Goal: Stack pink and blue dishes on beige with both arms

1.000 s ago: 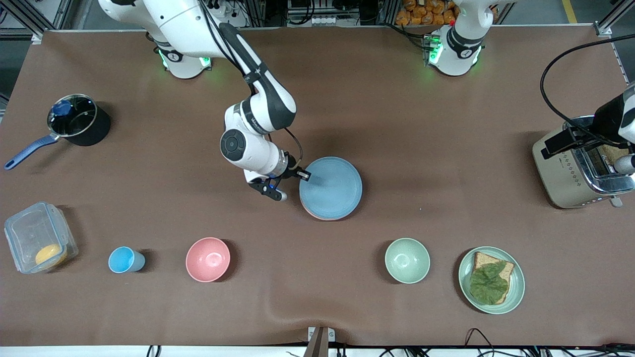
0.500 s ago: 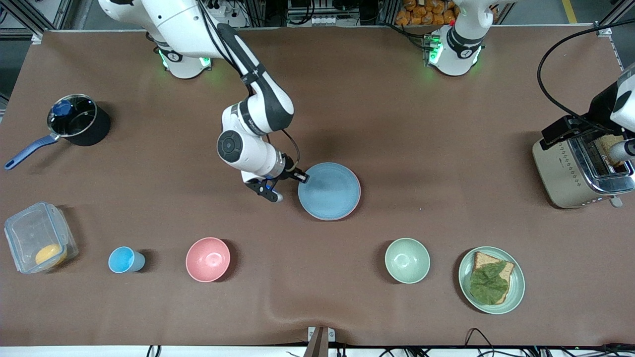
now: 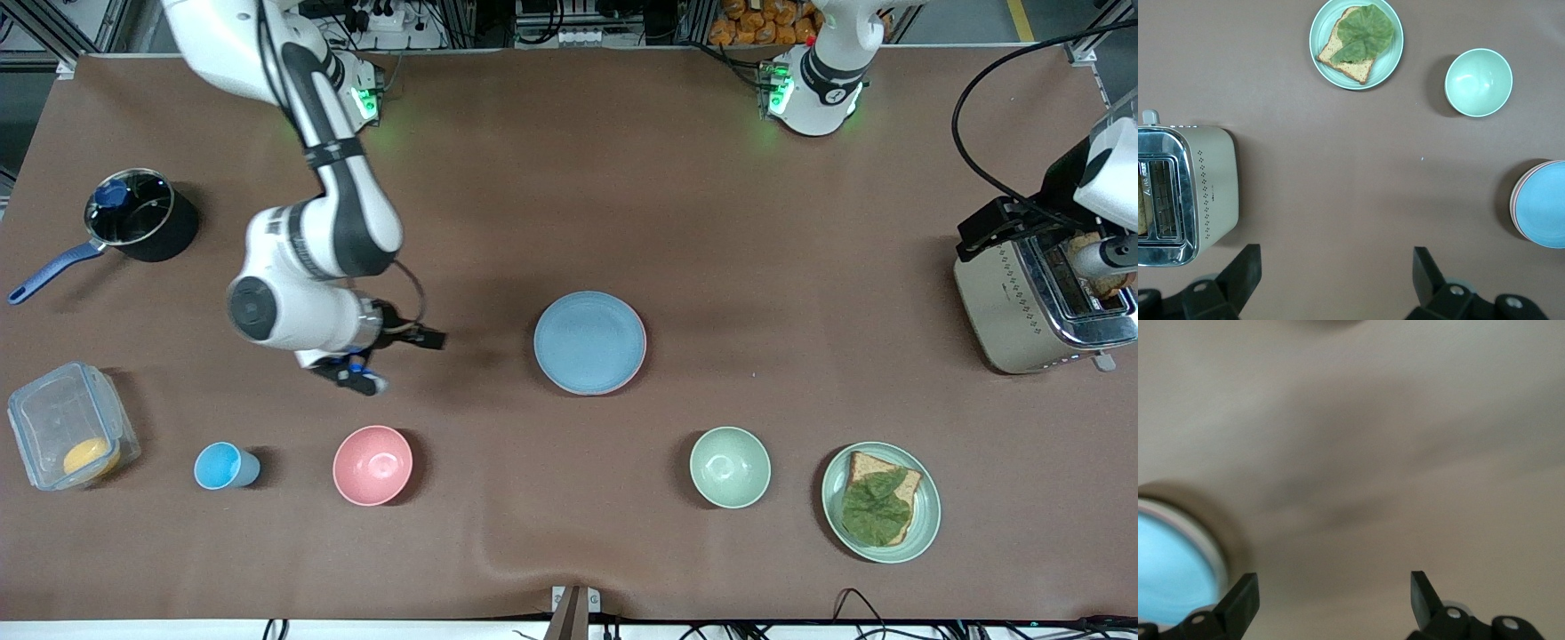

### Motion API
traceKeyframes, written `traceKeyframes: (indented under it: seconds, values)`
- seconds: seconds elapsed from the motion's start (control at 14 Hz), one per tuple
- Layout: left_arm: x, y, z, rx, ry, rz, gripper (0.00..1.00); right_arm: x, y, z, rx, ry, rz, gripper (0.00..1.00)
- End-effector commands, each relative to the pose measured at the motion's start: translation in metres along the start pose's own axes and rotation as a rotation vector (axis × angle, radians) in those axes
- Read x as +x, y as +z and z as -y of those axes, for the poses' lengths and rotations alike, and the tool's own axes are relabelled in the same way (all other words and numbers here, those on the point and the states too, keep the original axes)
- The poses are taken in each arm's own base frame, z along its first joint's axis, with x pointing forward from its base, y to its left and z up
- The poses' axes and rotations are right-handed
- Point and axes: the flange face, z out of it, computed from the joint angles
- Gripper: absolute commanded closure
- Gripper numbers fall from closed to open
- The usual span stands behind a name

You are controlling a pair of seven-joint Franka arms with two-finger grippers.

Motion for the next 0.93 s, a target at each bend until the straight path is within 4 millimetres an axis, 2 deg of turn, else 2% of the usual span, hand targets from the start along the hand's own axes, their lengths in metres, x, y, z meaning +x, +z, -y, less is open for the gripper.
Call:
traceKeyframes:
  seconds: [0.0, 0.21, 0.29, 0.43, 0.57, 0.86]
  values:
    - [-0.008, -0.004, 0.004, 0.029, 0.018, -0.002, 0.00, 0.015, -0.029, -0.060, -0.066, -0.092, 0.002, 0.00]
    - [-0.008, -0.004, 0.003, 0.028, 0.021, -0.004, 0.00, 0.027, -0.051, -0.141, -0.054, -0.189, -0.004, 0.00]
    - [-0.008, -0.004, 0.002, 0.027, 0.024, -0.003, 0.00, 0.031, -0.063, -0.162, -0.051, -0.216, -0.013, 0.00]
    - [-0.008, -0.002, 0.001, 0.017, 0.042, 0.002, 0.00, 0.035, -0.084, -0.188, -0.047, -0.259, -0.014, 0.00]
    - [-0.007, -0.001, 0.001, 0.017, 0.060, 0.007, 0.00, 0.038, -0.105, -0.191, -0.045, -0.288, -0.037, 0.00]
    - [-0.006, -0.002, 0.001, 0.014, 0.062, 0.004, 0.00, 0.040, -0.156, -0.183, -0.084, -0.309, -0.083, 0.00]
